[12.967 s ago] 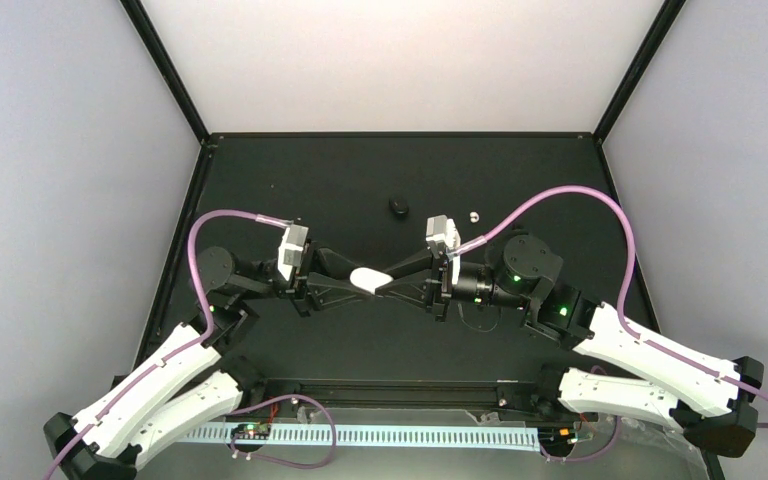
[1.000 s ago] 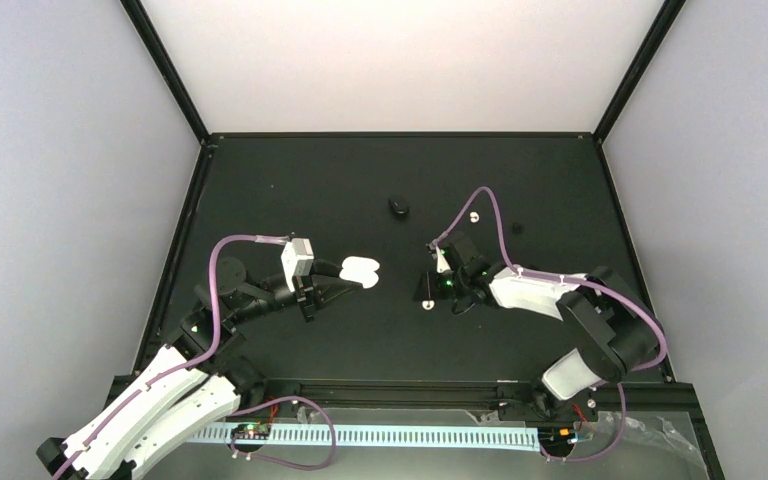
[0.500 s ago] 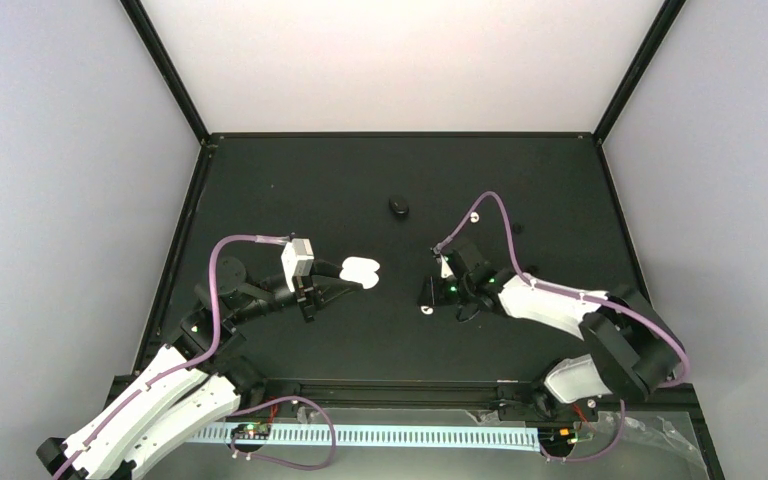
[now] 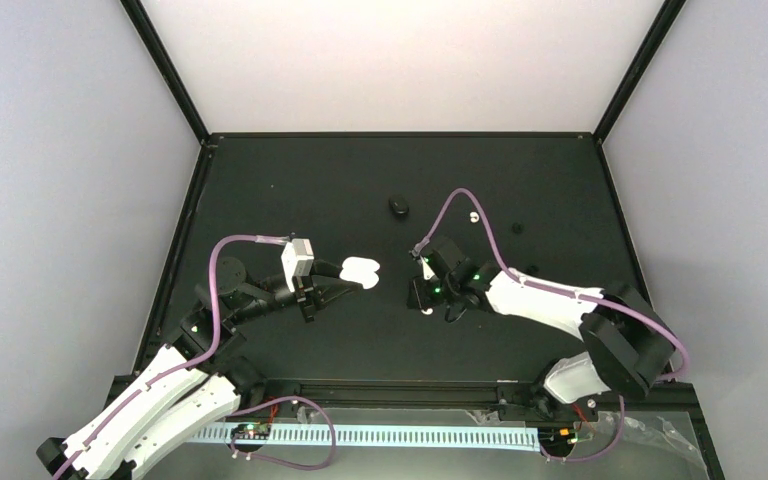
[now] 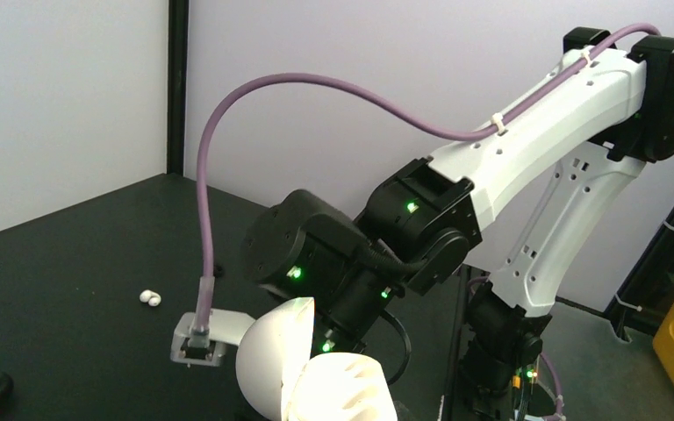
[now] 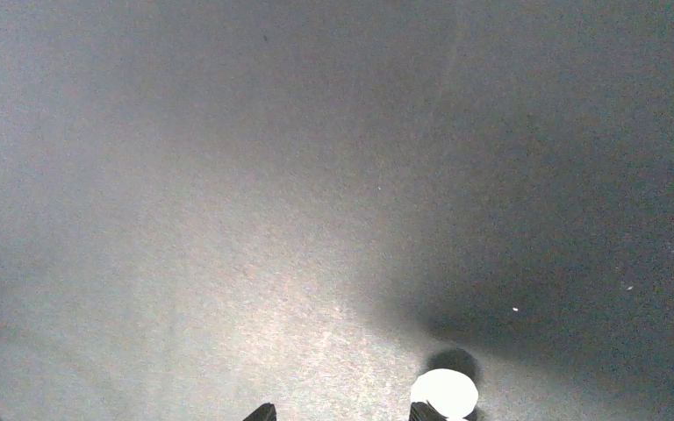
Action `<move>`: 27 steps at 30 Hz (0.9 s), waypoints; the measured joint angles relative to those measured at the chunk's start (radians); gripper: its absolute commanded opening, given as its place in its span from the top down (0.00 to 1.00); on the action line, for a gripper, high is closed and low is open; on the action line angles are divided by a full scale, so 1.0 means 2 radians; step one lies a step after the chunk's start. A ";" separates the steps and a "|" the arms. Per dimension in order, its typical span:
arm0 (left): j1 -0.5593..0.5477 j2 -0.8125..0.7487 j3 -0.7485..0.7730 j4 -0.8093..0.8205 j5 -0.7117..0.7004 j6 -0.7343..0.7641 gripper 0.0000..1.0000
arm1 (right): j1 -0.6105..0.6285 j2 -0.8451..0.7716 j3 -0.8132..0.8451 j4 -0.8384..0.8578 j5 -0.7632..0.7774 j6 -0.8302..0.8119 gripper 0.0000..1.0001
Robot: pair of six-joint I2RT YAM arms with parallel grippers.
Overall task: Insert the wireless bluetooth earbuds into the charging case
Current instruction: Pick up the earbud from the center of the board.
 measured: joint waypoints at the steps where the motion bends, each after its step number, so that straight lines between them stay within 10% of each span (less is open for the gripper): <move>1: 0.000 0.000 0.000 0.000 0.000 0.000 0.98 | 0.002 0.008 0.001 0.000 0.000 0.000 0.63; 27: 0.000 0.000 0.000 0.000 0.001 0.000 0.98 | 0.003 0.042 0.001 -0.007 0.041 -0.002 0.73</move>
